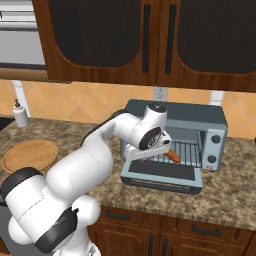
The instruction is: Pick up the kebab skewer and baguette bread, and place them inside the toaster oven. Close the toaster oven door and start by setting the timer.
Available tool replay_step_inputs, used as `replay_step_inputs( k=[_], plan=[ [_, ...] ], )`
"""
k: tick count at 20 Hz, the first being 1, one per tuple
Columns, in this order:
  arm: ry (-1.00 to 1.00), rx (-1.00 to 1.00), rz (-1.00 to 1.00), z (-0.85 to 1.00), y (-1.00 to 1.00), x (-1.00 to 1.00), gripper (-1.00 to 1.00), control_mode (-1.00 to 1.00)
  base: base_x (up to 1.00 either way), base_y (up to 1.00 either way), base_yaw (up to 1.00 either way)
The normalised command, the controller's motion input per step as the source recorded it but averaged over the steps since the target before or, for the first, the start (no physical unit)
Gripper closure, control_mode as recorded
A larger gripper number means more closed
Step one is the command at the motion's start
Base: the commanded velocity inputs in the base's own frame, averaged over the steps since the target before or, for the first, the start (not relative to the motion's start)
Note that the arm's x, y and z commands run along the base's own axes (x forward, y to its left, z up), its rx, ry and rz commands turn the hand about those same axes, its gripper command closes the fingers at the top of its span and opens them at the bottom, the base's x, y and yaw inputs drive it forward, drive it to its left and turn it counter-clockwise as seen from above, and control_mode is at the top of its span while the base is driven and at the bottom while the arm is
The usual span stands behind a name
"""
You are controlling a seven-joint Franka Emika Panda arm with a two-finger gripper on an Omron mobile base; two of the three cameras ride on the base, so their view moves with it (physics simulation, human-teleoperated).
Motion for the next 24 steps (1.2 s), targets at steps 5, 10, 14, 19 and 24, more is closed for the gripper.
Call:
replay_step_inputs(
  k=[5, 10, 14, 19, 24],
  plan=[
    [0.0, 0.0, 0.0, -0.01, 0.0, 0.23, 1.0, -1.0, 0.0, 0.0, 0.0],
    [0.0, 0.0, 0.0, -0.03, 0.01, 0.2, 1.0, -1.0, 0.0, 0.0, 0.0],
    [0.0, 0.0, -0.02, -0.03, 0.09, 0.27, 1.0, -1.0, 0.0, 0.0, 0.0],
    [0.0, 0.0, -0.02, -0.11, 0.02, 0.16, 1.0, -1.0, 0.0, 0.0, 0.0],
    [0.0, 0.0, -0.03, -0.21, 0.02, 0.06, 1.0, -1.0, 0.0, 0.0, 0.0]
  ],
)
